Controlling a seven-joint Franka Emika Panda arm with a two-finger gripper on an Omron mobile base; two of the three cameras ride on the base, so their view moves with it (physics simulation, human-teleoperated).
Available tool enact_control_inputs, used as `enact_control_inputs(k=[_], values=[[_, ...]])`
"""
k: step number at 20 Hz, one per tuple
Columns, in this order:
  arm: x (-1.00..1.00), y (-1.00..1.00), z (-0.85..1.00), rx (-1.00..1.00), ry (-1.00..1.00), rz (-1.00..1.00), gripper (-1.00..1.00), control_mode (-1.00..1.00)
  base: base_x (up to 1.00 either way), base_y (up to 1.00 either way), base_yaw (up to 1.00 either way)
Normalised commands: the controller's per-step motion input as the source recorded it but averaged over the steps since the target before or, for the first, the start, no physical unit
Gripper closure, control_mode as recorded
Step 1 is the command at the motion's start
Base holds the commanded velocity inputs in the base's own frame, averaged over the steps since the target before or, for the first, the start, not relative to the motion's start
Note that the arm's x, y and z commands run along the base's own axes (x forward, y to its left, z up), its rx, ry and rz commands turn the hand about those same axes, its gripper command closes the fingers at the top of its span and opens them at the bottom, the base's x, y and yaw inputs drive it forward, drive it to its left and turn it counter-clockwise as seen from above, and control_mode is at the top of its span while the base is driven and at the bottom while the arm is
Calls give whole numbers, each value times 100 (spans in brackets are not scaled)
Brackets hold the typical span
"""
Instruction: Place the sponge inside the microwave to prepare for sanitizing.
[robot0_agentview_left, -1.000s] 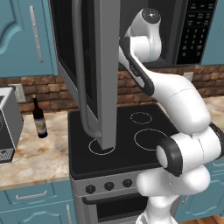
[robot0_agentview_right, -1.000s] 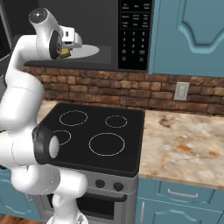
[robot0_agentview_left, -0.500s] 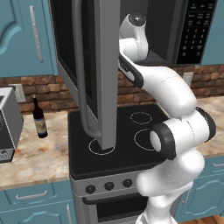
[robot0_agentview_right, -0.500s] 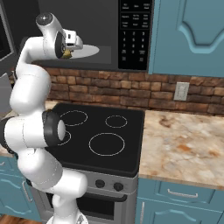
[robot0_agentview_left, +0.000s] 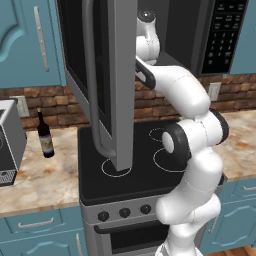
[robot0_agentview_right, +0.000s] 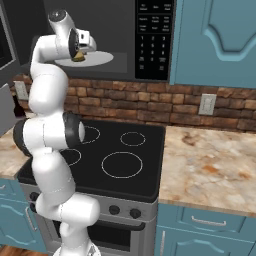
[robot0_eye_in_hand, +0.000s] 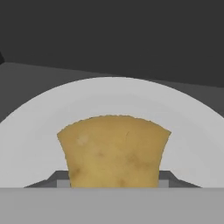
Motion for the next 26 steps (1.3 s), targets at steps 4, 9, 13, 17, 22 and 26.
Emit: enact_control_inputs(k=[4,9,13,17,22,26], values=[[43,0,-39,0,1,0,100,-100,0,0,0],[40,0,-27,0,0,0,100,-100,0,0,0],[36,0,-23,5,0,2,100,-100,0,0,0],[3,0,-37,9,0,0,-100,-100,0,0,0],[0,0,-18,5,0,0,-100,-100,0,0,0],[0,0,0,0,-7,0,-100,-100,0,0,0]])
